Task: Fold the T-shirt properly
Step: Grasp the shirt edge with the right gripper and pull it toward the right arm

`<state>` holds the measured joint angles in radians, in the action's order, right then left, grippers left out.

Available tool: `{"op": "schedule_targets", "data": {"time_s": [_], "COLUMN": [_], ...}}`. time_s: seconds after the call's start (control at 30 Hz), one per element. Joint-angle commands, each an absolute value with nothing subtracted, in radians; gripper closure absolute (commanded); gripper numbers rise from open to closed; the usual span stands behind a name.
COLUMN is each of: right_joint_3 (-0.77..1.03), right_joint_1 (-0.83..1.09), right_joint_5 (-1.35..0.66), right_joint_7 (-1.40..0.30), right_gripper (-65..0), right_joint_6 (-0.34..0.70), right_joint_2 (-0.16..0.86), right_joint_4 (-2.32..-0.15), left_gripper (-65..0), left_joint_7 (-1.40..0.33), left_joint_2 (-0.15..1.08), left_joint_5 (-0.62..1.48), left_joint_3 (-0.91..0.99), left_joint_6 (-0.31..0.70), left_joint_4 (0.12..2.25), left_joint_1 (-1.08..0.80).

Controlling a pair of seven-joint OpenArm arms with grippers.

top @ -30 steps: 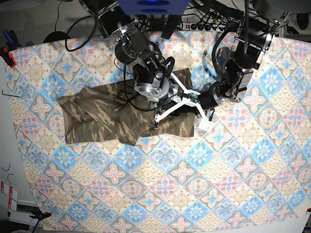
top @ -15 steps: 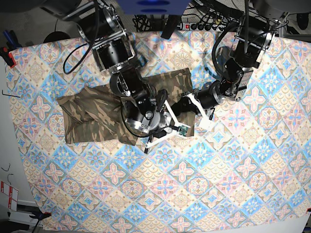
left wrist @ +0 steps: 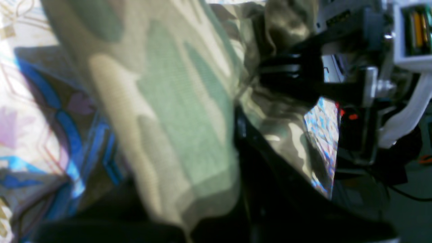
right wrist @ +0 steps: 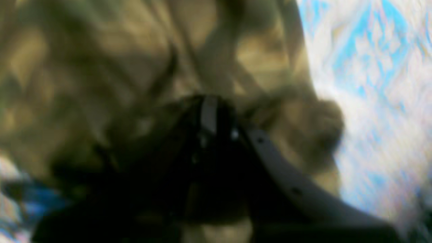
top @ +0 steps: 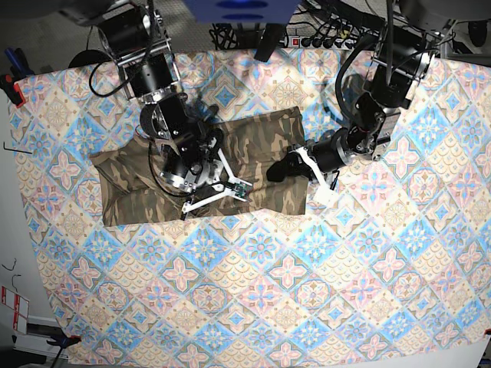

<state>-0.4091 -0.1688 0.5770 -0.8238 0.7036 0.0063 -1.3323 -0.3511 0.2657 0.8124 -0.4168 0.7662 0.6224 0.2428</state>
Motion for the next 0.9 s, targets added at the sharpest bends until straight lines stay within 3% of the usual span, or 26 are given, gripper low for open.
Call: {"op": "schedule_targets", "data": {"time_s": [0.0, 0.2, 0.47, 0.67, 0.73, 0.87], "right_joint_3": [-0.409, -0.41, -0.395, -0.116, -0.033, 0.076], "right_joint_1": [-0.186, -0.168, -0.108, -0.143, -0.174, -0.237], "right_joint_5": [0.587, 0.587, 0.587, 0.587, 0.587, 0.587], "right_joint_7": [-0.86, -1.024, -1.027, -1.035, -1.056, -1.115], "right_gripper": [-3.3, -3.3, -3.3, -3.8, -7.5, -24.2], "right_joint_6": [0.698, 0.698, 0.698, 0.698, 0.698, 0.698], "right_joint_2": [0.027, 0.084, 0.13, 0.082, 0.079, 0.079], "right_joint_4": [-1.377, -1.428, -1.443, -1.583, -1.607, -1.604], "left_gripper": [0.0, 0.0, 0.0, 0.0, 0.0, 0.0], "left_joint_7": [-0.476, -0.476, -0.476, -0.478, -0.479, -0.479], "left_joint_2": [0.283, 0.311, 0.311, 0.311, 0.311, 0.311], "left_joint_5": [0.759, 0.766, 0.763, 0.76, 0.759, 0.759], "left_joint_3": [-0.429, -0.426, -0.426, -0.426, -0.427, -0.433], "left_joint_6": [0.698, 0.698, 0.698, 0.698, 0.698, 0.698], "left_joint_4": [0.587, 0.59, 0.59, 0.59, 0.59, 0.59], "left_joint_1": [0.199, 0.203, 0.203, 0.203, 0.203, 0.203]}}
